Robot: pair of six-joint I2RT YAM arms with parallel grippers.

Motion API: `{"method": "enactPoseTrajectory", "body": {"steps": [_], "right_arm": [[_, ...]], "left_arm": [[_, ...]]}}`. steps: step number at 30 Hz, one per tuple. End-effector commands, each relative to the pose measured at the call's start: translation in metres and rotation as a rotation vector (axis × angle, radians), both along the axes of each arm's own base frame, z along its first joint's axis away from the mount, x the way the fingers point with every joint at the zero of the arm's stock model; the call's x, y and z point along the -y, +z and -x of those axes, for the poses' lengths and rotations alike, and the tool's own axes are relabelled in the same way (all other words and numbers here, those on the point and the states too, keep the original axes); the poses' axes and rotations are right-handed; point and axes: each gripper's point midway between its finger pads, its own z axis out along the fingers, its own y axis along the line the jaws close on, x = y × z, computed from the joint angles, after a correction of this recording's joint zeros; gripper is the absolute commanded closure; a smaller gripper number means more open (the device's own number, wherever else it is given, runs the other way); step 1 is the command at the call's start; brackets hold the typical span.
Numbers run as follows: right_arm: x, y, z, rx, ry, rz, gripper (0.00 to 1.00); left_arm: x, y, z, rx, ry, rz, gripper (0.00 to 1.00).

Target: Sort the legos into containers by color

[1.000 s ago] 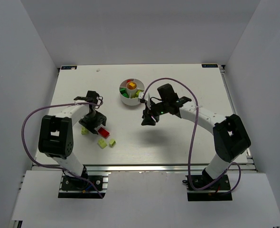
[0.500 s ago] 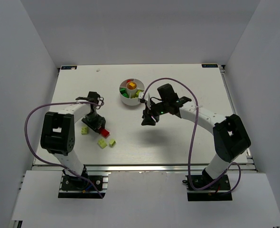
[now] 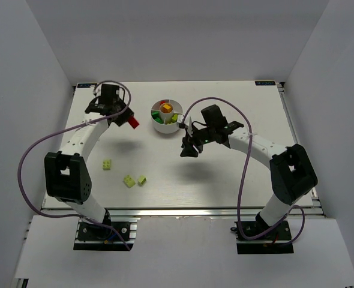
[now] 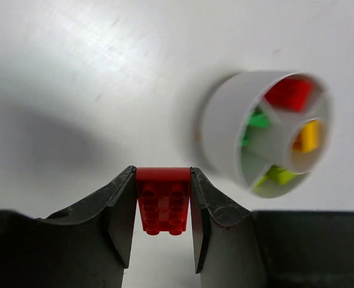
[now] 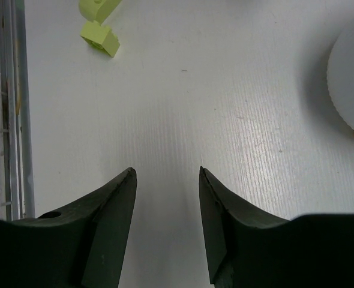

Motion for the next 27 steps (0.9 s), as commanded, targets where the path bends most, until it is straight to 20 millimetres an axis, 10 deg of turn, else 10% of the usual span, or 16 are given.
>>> {"method": "enactPoseTrajectory", "body": {"steps": [1,12,21,27], "right_arm": [[0.001,0.023,-0.004,0.049,-0.010,-0.040,0.48],[0.007,0.024,-0.003,0.051,-0.024,-0.035,0.48],[0.013,0.020,-0.002,0.040,-0.032,-0.030,0.48],[0.013,0.020,-0.005,0.035,-0.040,-0.032,0.48]], "left_arm": [[0.015,0.068,-0.055,0.274,-0.077,0.000,1.00],[0.063,0.095,-0.140,0.468,-0.175,-0.129,1.00],[0.078,0.118,-0.156,0.612,-0.079,-0.287,1.00],[0.087,0.097,-0.157,0.552,-0.084,-0.346,1.00]]}}
